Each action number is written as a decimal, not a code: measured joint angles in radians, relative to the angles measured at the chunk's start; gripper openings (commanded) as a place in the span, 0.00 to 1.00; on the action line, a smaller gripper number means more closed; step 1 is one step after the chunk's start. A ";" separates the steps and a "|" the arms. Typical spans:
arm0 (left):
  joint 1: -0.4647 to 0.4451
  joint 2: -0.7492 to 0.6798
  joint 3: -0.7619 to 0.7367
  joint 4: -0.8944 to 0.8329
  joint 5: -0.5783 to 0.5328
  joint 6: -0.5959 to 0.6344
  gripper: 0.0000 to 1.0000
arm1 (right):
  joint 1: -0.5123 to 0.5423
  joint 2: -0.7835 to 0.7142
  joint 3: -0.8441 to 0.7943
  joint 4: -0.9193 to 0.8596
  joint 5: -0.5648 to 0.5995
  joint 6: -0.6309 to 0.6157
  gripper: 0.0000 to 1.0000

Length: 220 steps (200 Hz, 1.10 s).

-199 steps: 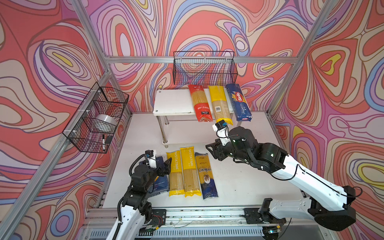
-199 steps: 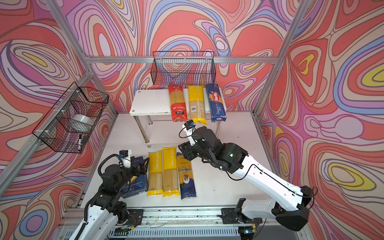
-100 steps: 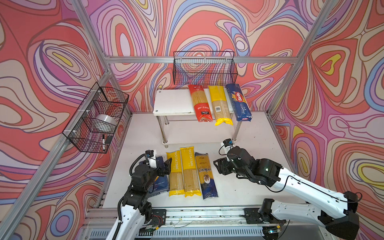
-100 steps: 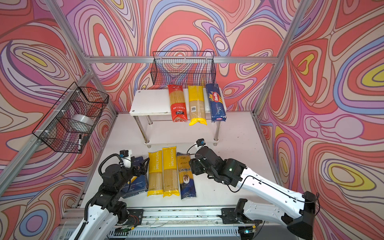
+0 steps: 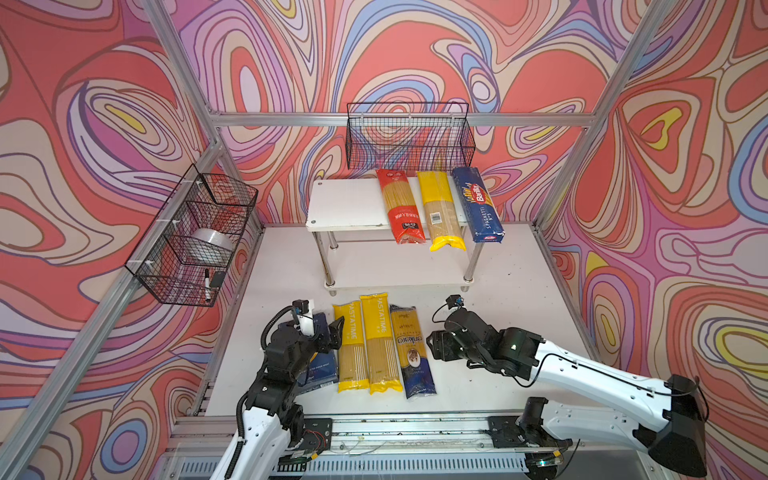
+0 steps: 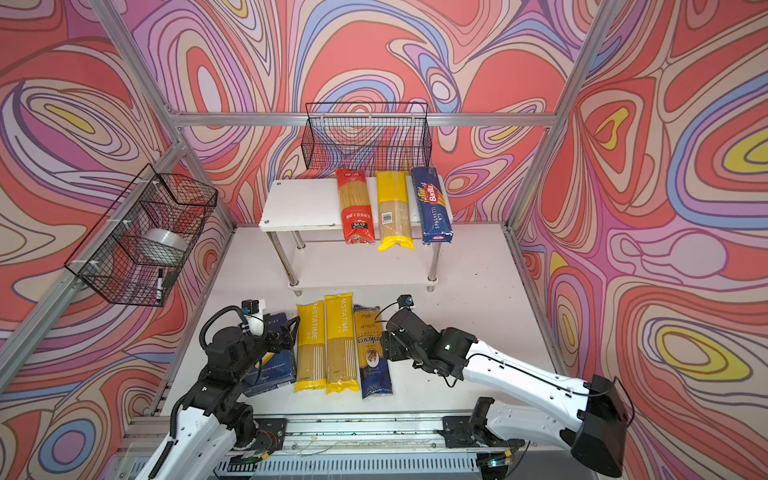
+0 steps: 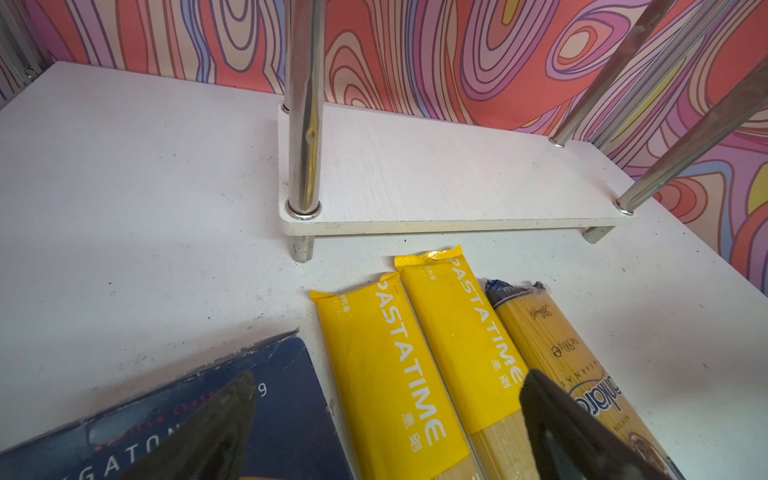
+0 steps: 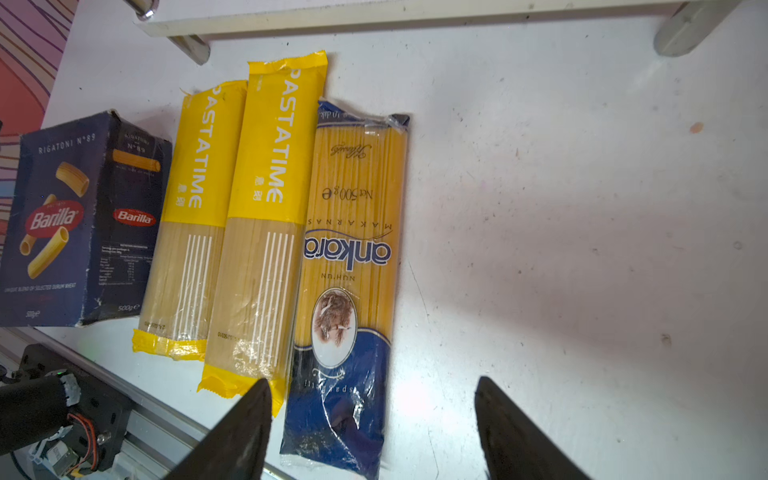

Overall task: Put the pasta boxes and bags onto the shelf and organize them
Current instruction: 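Move the open right gripper down over the blue-and-yellow ankara bag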

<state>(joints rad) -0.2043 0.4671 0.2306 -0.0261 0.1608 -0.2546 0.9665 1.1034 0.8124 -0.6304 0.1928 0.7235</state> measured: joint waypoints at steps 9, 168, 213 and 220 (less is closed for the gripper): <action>0.000 0.004 0.000 0.000 0.003 0.000 1.00 | 0.000 0.008 -0.010 0.014 -0.007 0.000 0.80; 0.000 -0.002 0.000 0.000 0.004 0.000 1.00 | 0.003 0.196 -0.060 0.181 -0.087 0.003 0.88; 0.000 -0.005 0.000 0.000 0.004 0.000 1.00 | 0.005 0.240 -0.060 0.183 -0.101 0.004 0.89; 0.000 -0.005 0.000 0.000 0.004 0.000 1.00 | 0.006 0.240 -0.060 0.183 -0.100 0.005 0.89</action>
<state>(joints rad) -0.2043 0.4622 0.2306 -0.0257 0.1646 -0.2550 0.9726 1.3430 0.7521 -0.4477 0.0925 0.7280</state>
